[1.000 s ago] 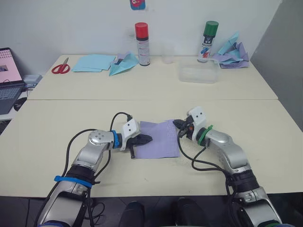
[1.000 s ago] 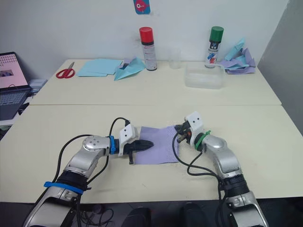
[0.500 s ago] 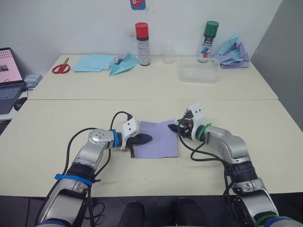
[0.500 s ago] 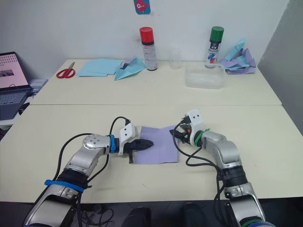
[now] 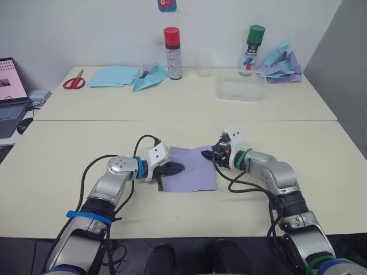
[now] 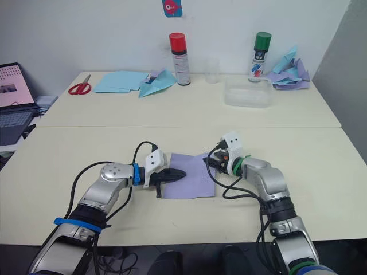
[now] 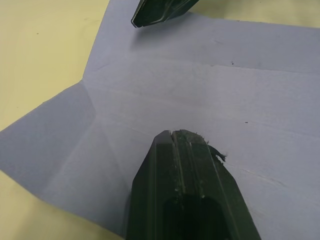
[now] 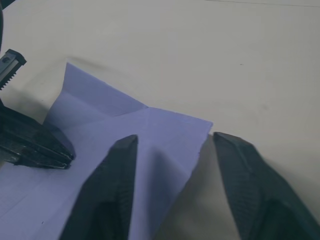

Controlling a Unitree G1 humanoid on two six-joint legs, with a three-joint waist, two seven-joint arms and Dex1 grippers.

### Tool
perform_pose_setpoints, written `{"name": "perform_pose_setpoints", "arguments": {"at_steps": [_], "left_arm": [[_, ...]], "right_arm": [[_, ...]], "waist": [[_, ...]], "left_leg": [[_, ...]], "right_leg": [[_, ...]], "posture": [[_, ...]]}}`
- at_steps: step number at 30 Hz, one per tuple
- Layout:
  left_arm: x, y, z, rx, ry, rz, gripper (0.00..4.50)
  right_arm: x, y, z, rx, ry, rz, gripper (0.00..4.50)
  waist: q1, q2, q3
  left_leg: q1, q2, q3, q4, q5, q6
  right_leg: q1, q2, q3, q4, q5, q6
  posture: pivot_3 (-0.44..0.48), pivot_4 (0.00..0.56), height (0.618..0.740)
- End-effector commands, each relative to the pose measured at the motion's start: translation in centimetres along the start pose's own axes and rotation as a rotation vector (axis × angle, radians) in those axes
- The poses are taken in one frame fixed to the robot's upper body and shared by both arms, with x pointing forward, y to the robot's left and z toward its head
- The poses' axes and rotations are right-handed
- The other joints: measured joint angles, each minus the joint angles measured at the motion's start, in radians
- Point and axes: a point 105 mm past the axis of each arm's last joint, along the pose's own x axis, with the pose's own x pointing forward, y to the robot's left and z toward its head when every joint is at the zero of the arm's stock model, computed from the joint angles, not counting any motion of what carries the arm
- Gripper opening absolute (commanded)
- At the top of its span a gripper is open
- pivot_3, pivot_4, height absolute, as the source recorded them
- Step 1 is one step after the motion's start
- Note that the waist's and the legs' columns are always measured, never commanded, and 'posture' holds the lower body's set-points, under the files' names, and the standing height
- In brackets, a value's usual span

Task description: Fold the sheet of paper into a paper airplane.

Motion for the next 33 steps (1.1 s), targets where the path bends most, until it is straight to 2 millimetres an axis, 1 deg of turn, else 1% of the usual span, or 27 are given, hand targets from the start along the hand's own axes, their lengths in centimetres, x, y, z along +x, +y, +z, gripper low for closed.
{"name": "perform_pose_setpoints", "arguments": {"at_steps": [1,3,4,6,9,13,19,22,26,29,31,33], "left_arm": [[-0.5,0.0,-2.5,-0.051,0.101,0.032,0.0],[-0.5,0.1,-2.5,-0.051,0.102,0.035,0.0],[-0.5,0.1,-2.5,-0.051,0.103,0.036,0.0],[-0.5,0.2,-2.5,-0.051,0.103,0.038,0.0],[-0.5,0.3,-2.5,-0.051,0.103,0.04,0.0],[-0.5,0.3,-2.4,-0.051,0.101,0.043,0.0],[-0.7,0.5,-2.4,-0.052,0.1,0.051,0.0],[-0.4,1.4,-0.7,-0.083,0.034,0.084,0.0],[0.6,2.5,2.5,-0.104,-0.062,0.106,0.0],[1.0,3.4,4.0,-0.102,-0.098,0.136,0.0],[1.6,3.5,5.1,-0.1,-0.122,0.129,0.0],[2.5,3.3,5.6,-0.09,-0.13,0.111,0.0]], "right_arm": [[-0.3,0.9,1.8,-0.116,-0.071,0.033,1.1],[-0.3,1.2,2.3,-0.202,-0.098,0.038,0.29],[-0.3,1.5,2.4,-0.261,-0.105,0.044,0.02],[-0.3,2.3,2.4,-0.36,-0.107,0.077,0.02],[-0.1,3.1,1.6,-0.479,-0.071,0.12,0.02],[0.1,3.2,0.6,-0.609,-0.031,0.135,0.02],[0.1,3.5,-0.4,-0.682,-0.003,0.172,0.02],[0.1,3.6,-1.0,-0.711,0.02,0.196,0.02],[0.3,3.4,-1.4,-0.729,0.036,0.187,0.02],[0.5,3.2,-1.7,-0.752,0.049,0.18,0.02],[0.6,3.2,-1.8,-0.759,0.055,0.18,0.02],[0.6,3.2,-1.9,-0.759,0.064,0.179,0.02]], "waist": [[0.0,0.0,0.0],[0.0,0.0,0.0],[0.0,0.0,0.0],[0.0,0.0,0.0],[0.0,0.0,0.0],[0.0,0.0,0.0],[0.0,0.0,0.0],[0.001,0.0,0.0],[0.001,-0.001,0.001],[0.002,-0.004,0.003],[0.002,-0.005,0.004],[0.002,-0.005,0.004]], "left_leg": [[0.0,0.0,0.0,0.0,0.0,0.0],[0.0,0.0,0.0,0.0,0.0,0.0],[0.0,0.0,0.0,0.0,0.0,0.0],[0.0,0.0,0.0,0.0,0.0,0.0],[0.0,0.0,0.0,0.0,0.0,0.0],[0.0,0.0,0.0,0.0,0.0,0.0],[0.0,0.0,0.0,0.0,0.0,0.0],[0.0,0.0,0.0,0.0,0.0,0.0],[0.0,0.0,0.0,0.0,0.0,0.0],[-0.002,-0.001,0.0,0.0,0.0,0.0],[-0.002,-0.001,0.0,0.0,0.0,0.0],[-0.003,-0.001,0.001,0.0,0.0,0.0]], "right_leg": [[0.0,0.0,0.0,0.0,0.0,0.0],[0.0,0.0,0.0,0.0,0.0,0.0],[0.0,0.0,0.0,0.0,0.0,0.0],[0.0,0.0,0.0,0.0,0.0,0.0],[0.0,0.0,-0.001,0.0,0.0,0.0],[0.0,0.0,-0.001,0.0,0.0,0.0],[0.0,0.0,-0.001,0.0,0.0,0.0],[0.0,0.0,-0.001,0.0,0.0,0.0],[0.0,0.0,-0.001,0.0,0.0,0.0],[-0.001,0.0,-0.001,-0.001,0.0,0.0],[-0.001,0.0,-0.001,-0.002,0.0,0.0],[-0.001,0.0,-0.001,-0.002,0.0,0.001]], "posture": [[0.0,0.15,0.74],[0.0,0.15,0.74],[0.0,0.15,0.74],[0.0,0.15,0.74],[0.0,0.15,0.74],[0.0,0.15,0.74],[0.0,0.15,0.74],[0.0,0.15,0.74],[0.0,0.15,0.74],[0.0,0.15,0.74],[0.0,0.15,0.74],[0.0,0.15,0.74]]}}
